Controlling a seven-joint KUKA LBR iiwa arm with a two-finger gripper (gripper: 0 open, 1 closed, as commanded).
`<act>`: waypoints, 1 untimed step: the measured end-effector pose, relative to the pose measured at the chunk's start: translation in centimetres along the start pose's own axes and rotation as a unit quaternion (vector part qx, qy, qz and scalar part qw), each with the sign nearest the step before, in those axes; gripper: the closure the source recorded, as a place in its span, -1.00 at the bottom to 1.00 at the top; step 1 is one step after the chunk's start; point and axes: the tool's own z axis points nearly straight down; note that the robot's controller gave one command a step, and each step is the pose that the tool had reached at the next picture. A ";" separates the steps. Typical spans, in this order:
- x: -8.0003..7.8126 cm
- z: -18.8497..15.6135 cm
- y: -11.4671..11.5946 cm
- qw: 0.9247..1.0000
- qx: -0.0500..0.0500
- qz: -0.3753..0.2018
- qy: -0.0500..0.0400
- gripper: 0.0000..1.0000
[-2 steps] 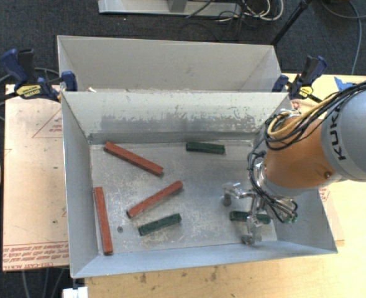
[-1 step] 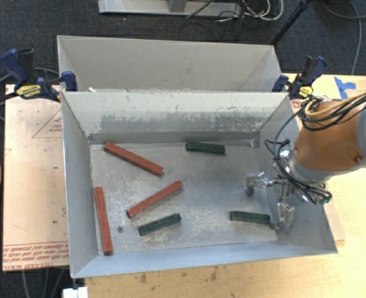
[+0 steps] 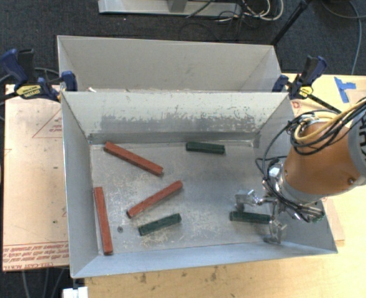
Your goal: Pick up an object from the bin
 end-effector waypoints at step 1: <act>0.3 0.2 0.0 1.000 -0.004 0.003 0.006 1.00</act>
Offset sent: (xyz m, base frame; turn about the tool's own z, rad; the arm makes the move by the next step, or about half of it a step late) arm 0.0000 0.0000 0.0000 0.0000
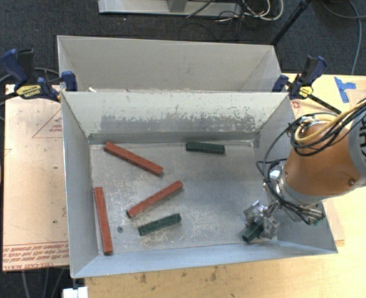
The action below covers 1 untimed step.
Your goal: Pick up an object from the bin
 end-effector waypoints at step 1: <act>-3.2 -15.1 -2.1 0.998 0.004 -0.064 -0.003 1.00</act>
Offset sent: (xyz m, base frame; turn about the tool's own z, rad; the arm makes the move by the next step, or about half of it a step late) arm 0.0348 -0.0011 0.1467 -0.1306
